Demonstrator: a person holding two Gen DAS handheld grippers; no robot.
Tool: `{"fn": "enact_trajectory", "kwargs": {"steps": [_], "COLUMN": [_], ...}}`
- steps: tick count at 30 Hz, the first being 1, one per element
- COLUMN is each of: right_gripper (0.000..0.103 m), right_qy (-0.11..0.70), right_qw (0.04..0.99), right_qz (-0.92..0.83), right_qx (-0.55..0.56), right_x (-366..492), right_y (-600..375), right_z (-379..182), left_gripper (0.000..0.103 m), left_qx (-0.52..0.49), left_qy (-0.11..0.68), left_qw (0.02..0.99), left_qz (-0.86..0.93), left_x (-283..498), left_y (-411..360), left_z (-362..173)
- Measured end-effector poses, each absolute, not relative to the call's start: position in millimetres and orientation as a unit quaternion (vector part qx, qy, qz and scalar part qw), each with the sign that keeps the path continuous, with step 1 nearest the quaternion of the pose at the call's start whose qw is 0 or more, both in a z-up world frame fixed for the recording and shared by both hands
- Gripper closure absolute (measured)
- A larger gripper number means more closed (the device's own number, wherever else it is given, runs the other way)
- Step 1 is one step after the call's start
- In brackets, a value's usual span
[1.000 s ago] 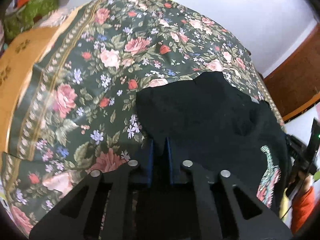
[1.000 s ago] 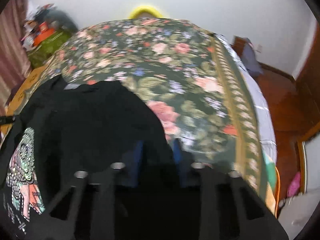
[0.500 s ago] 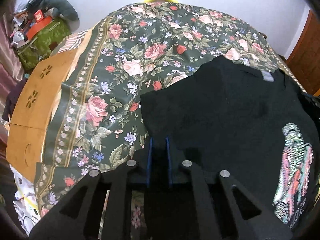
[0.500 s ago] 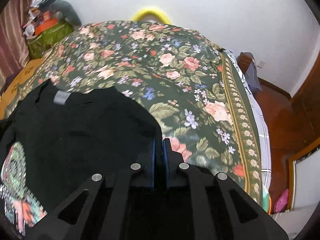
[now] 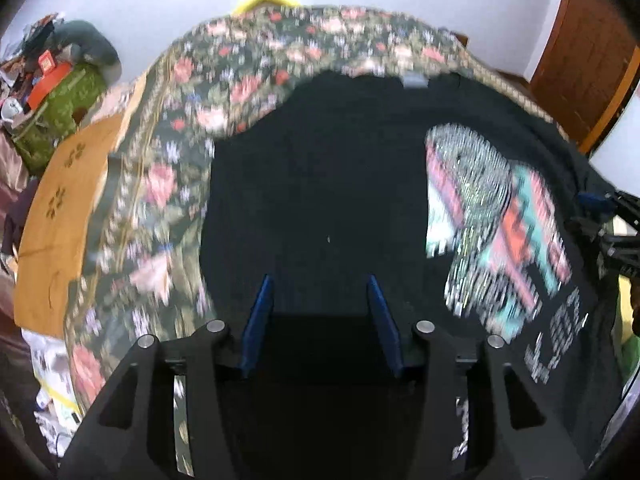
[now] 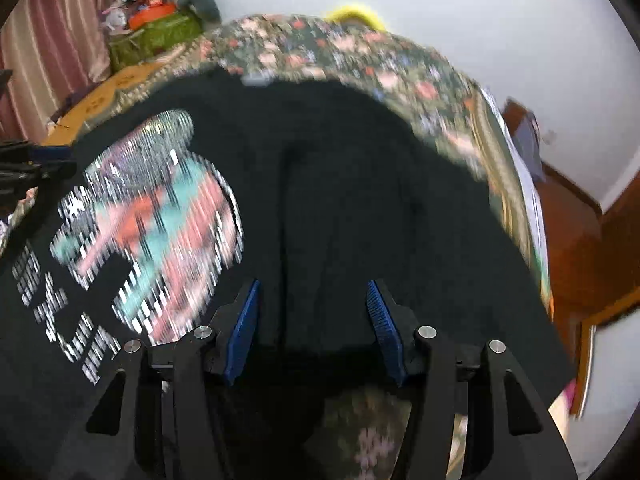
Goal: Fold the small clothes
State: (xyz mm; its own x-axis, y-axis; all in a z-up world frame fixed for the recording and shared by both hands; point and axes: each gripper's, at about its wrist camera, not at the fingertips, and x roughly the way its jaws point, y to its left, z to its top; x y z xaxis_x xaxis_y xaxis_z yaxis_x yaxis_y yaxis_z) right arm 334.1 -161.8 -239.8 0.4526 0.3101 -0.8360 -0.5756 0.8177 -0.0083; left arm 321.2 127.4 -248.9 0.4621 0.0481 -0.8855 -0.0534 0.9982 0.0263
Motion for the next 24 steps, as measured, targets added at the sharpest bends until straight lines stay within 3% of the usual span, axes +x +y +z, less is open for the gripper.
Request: {"fn": "enact_trajectory", "kwargs": {"steps": [10,15,24], "right_gripper": [0.052,0.052,0.052], "right_qy": [0.457,0.457,0.443], "right_qw": [0.857,0.87,0.875], "right_qz": [0.222,0.185,0.174], "right_qx": [-0.081,0.018,0.085], "right_x": [306,299,315], "right_y": [-229,-274,-274], "right_z": [-221,-216,-218], "left_gripper": [0.052,0.038,0.036], "left_qx": [-0.019,-0.027,-0.004], "left_qy": [0.509,0.479,0.497], "left_qw": [0.858,0.875,0.867], "left_qz": [0.065,0.06,0.04], "left_x": [288,289,313], "left_y": [141,127,92], "left_z": [-231,-215,-246]}}
